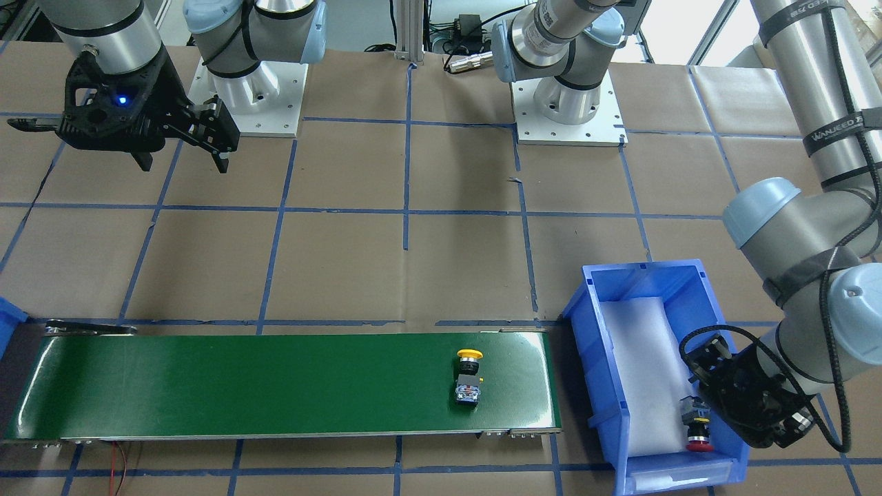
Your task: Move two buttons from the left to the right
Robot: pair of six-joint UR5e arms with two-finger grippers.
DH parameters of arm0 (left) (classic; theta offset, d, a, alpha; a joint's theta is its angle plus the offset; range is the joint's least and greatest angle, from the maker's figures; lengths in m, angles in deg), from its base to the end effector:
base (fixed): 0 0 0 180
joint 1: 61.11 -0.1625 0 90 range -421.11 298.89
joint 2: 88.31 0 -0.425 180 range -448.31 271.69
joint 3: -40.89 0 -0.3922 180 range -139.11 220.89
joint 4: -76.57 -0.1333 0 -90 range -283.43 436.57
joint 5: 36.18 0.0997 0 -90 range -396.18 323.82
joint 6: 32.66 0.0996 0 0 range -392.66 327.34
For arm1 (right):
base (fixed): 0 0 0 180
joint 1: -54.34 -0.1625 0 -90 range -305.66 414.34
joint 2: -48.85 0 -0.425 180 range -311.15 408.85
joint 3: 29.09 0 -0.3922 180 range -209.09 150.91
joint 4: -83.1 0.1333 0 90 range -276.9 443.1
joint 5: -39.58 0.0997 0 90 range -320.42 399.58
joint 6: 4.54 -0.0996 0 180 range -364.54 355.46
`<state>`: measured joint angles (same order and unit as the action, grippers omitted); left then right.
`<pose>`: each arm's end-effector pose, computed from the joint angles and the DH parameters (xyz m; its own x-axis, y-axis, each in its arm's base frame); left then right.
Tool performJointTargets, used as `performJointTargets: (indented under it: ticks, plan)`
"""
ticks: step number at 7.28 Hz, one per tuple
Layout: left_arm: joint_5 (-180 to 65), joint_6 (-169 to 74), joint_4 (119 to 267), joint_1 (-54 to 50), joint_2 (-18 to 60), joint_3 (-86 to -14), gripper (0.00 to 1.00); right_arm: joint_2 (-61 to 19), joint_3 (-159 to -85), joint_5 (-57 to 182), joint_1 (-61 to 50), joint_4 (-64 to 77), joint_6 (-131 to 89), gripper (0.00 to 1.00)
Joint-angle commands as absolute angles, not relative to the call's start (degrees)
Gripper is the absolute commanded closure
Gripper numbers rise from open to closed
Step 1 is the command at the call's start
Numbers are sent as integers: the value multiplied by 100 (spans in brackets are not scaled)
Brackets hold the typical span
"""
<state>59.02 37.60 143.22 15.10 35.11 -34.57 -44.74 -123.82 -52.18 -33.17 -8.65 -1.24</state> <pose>0.0491 -0.7214 0.2992 -0.5498 0.8288 -0.1039 0.8285 0.5569 0.0587 0.1099 -0.4715 0.4804 -0.9994 -0.0138 0.0313 -0.0141 0.9999 -0.0089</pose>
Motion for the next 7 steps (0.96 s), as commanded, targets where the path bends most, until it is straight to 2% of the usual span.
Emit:
performJointTargets:
  ticks: [1,7]
  plan:
    - [5900,4230,13794,1500,3579,-3759,0,-4458,-12340,-5209,-3320,-875,-102,0]
    - [5839,4091,13554,1500,3755,-3874,1,-4185,-12322,-5165,-3329,-1086,-94,0]
